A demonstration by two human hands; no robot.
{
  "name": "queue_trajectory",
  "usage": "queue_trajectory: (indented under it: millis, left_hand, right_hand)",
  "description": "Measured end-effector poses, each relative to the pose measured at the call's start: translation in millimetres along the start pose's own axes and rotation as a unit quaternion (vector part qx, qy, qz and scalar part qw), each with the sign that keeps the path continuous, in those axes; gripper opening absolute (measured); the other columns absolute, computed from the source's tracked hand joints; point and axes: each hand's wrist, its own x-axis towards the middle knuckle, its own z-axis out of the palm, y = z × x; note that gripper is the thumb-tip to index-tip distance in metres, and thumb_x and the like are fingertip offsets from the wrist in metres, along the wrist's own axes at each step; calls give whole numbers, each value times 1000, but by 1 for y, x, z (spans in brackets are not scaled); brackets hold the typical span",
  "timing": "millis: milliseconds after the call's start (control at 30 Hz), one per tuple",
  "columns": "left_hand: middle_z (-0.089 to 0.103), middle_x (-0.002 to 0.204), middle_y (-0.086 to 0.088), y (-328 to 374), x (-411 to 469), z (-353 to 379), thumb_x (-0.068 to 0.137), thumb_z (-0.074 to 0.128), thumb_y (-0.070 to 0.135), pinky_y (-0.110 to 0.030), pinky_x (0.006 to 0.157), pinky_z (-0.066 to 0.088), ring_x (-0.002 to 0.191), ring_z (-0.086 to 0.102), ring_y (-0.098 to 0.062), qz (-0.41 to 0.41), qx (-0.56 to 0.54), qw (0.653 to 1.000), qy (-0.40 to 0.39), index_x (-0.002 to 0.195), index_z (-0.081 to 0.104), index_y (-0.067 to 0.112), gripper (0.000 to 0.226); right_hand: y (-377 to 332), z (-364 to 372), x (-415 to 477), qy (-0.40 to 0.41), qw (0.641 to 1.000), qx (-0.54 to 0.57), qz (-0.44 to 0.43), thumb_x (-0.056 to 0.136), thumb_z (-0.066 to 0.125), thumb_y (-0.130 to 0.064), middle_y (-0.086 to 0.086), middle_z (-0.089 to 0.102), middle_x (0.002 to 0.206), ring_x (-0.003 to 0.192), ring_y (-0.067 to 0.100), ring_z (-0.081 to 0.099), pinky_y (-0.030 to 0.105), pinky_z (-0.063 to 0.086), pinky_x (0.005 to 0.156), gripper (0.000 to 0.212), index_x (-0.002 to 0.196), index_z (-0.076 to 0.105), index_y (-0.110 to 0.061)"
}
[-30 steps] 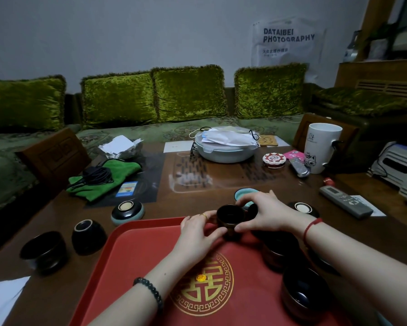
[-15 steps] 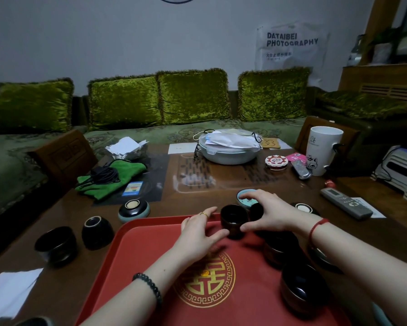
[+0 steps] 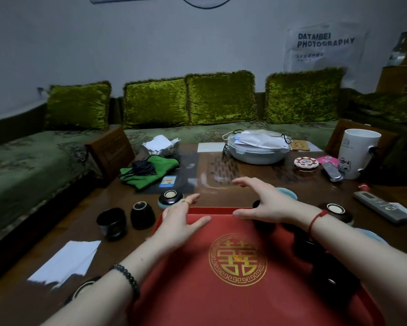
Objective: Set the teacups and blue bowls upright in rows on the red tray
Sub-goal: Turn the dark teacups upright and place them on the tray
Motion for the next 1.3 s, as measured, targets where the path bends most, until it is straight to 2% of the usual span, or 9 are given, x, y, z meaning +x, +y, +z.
queue_trajectory:
  millis: [167, 267, 500, 633, 867, 1033, 1133, 1233, 1300]
  left_hand:
    - [45, 141, -1, -31, -17, -37, 81, 61, 42, -36, 111, 25, 132, 36, -18, -26, 28, 999, 29, 135, 35, 25, 63]
    - [44, 141, -2, -51, -29, -58, 80, 61, 42, -36, 112, 24, 132, 36, -18, -43, 35, 997, 55, 135, 36, 23, 63]
    - [40, 141, -4, -97, -49, -95, 80, 63, 40, -39, 111, 25, 133, 33, -23, -107, 47, 989, 94, 134, 36, 25, 62]
    - [37, 143, -3, -122, -57, -105, 79, 62, 43, -38, 109, 25, 134, 32, -23, -140, 56, 985, 84, 136, 33, 26, 66]
    - [40, 143, -3, -156, -60, -99, 77, 63, 46, -39, 111, 25, 135, 31, -23, -185, 40, 980, 58, 138, 28, 26, 72]
    - [48, 136, -3, -167, -54, -89, 76, 64, 47, -37, 108, 27, 130, 37, -22, -179, 29, 981, 63, 136, 29, 27, 72]
    - [54, 129, -2, -171, -49, -83, 74, 67, 44, -35, 105, 28, 125, 43, -21, -167, 15, 983, 76, 133, 32, 27, 70]
    - [59, 124, -1, -174, -47, -80, 73, 70, 41, -39, 106, 31, 121, 48, -21, -158, -15, 983, 92, 129, 36, 27, 67]
    - [59, 123, 0, -175, -47, -80, 72, 70, 41, -40, 107, 29, 120, 48, -20, -159, -18, 982, 98, 128, 37, 27, 66]
  right_hand:
    - [-31, 18, 18, -16, 999, 10, -28, 73, 70, -40, 2, 44, 136, 124, 10, 40, 11, 23, 94, 71, 133, 35, -26]
    - [-52, 32, 31, -33, 998, 24, -37, 73, 69, -41, 3, 43, 137, 124, 11, 40, 17, 26, 98, 71, 133, 33, -27]
    - [-97, 73, 63, -46, 995, 37, -81, 73, 71, -38, 3, 46, 136, 124, 12, 41, 8, 23, 92, 72, 133, 35, -22]
    - [-117, 99, 77, -64, 992, 60, -93, 73, 72, -36, 3, 45, 136, 123, 12, 42, 15, 28, 98, 72, 133, 35, -23]
    - [-136, 145, 91, -90, 987, 95, -96, 74, 71, -34, 7, 51, 129, 118, 11, 46, 14, 32, 92, 71, 133, 34, -21]
    - [-141, 168, 97, -99, 984, 125, -77, 76, 70, -32, 7, 48, 135, 123, 15, 45, 26, 36, 104, 72, 135, 31, -20]
    - [-143, 179, 102, -96, 983, 144, -63, 77, 69, -31, 4, 47, 137, 122, 12, 45, 19, 35, 99, 74, 136, 27, -20]
    - [-144, 186, 106, -84, 981, 169, -52, 77, 68, -28, 0, 49, 132, 109, 1, 43, -2, 31, 81, 74, 138, 25, -21]
    - [-144, 188, 107, -73, 980, 180, -50, 78, 67, -24, 0, 50, 129, 105, 0, 42, -10, 28, 73, 70, 137, 28, -19]
